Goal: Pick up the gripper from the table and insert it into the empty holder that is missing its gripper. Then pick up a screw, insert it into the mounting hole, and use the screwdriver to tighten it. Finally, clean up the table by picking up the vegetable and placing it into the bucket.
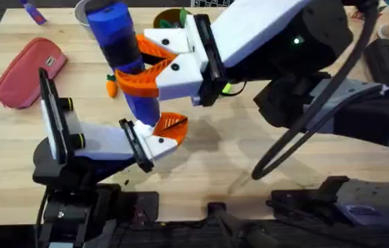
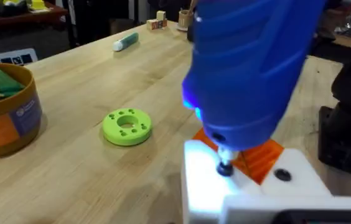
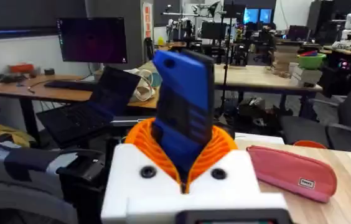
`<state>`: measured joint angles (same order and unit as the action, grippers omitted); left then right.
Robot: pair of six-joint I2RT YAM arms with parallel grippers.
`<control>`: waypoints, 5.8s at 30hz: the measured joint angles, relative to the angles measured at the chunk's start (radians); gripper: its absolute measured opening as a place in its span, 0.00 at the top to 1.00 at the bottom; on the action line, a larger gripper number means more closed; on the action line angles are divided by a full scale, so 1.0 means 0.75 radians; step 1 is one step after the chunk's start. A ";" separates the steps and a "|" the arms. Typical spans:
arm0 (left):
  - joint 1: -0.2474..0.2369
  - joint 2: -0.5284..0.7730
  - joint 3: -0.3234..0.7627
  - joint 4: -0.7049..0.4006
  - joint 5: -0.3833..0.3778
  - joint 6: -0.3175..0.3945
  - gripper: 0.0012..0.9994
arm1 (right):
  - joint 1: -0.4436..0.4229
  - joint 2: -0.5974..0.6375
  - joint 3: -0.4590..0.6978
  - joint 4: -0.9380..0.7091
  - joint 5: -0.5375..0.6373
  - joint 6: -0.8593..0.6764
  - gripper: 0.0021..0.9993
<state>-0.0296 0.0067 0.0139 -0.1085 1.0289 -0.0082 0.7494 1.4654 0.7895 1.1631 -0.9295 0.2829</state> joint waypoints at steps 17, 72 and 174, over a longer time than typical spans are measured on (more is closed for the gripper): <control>0.000 0.000 0.000 0.000 0.000 0.000 0.98 | 0.000 0.000 0.001 -0.007 -0.001 0.000 0.98; 0.000 -0.002 0.001 0.001 -0.001 0.006 0.98 | -0.310 -0.308 0.649 -2.376 1.063 -1.308 0.98; 0.377 2.006 1.566 -1.003 -1.289 0.033 0.01 | -0.560 -0.398 0.664 -2.469 1.217 -0.870 0.01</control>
<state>0.2535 1.5114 1.1882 -0.8605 0.0620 0.0163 0.3294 1.1671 1.2873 -0.6884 -0.0170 -0.3698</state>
